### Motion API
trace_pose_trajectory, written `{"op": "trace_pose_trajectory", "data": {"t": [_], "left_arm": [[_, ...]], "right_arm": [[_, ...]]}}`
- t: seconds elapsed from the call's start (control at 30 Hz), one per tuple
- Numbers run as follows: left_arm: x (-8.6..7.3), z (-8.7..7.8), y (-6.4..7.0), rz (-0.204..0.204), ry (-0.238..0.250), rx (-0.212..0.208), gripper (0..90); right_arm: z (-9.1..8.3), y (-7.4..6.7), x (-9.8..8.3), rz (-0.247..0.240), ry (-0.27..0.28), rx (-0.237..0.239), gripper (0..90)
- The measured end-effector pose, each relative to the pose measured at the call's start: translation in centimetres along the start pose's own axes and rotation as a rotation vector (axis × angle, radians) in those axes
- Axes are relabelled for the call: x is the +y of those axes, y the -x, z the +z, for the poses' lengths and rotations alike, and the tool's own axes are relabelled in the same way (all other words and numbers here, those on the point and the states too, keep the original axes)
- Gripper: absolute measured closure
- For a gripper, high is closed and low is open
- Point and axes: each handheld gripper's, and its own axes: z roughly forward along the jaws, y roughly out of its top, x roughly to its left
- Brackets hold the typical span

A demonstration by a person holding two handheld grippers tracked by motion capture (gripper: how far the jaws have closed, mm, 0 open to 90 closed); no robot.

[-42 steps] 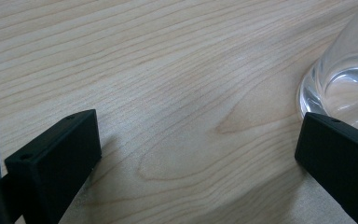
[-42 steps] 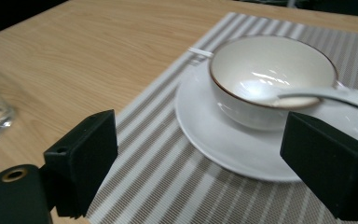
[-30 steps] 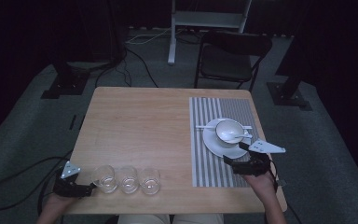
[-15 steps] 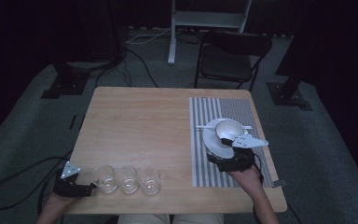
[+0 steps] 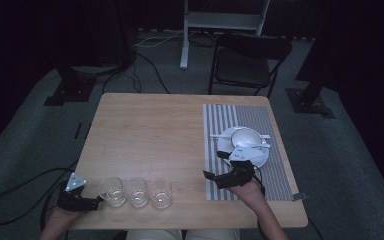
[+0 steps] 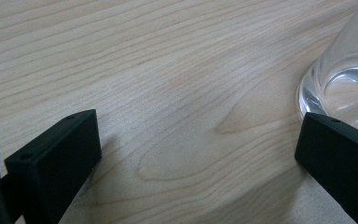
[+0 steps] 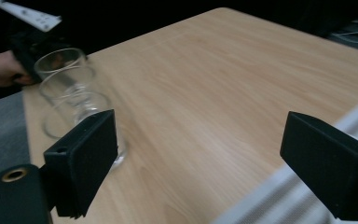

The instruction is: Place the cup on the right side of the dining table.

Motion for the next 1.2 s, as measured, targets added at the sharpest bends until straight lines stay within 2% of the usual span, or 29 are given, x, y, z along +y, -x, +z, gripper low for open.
{"op": "trace_pose_trajectory", "data": {"t": [0.3,0.33,0.4,0.7,0.87,1.07,1.13,1.2], "left_arm": [[0.0,0.0,0.0,0.000,0.000,0.000,0.5],[0.0,0.0,0.0,0.000,0.000,0.000,0.5],[0.0,0.0,0.0,0.001,0.000,0.000,0.5],[0.0,0.0,0.0,0.001,0.000,-0.001,0.5],[0.0,0.0,0.0,0.001,0.000,-0.001,0.5],[0.0,0.0,0.0,0.001,0.000,-0.001,0.5],[0.0,0.0,0.0,0.001,0.000,-0.001,0.5],[0.0,0.0,0.0,0.001,0.000,-0.001,0.5]], "right_arm": [[3.8,-2.4,-0.1,-0.044,-0.053,0.095,10.6],[4.4,-2.7,-0.3,-0.041,-0.062,0.122,10.6],[5.2,-3.1,-0.6,-0.041,-0.074,0.143,10.6],[7.7,-4.9,-1.6,-0.051,-0.123,0.214,10.6],[8.7,-5.5,-2.1,-0.055,-0.151,0.234,10.6],[10.2,-6.1,-2.9,-0.074,-0.192,0.234,10.6],[10.7,-6.3,-3.0,-0.063,-0.201,0.252,10.5],[11.1,-6.6,-3.1,-0.081,-0.213,0.243,10.6]]}}
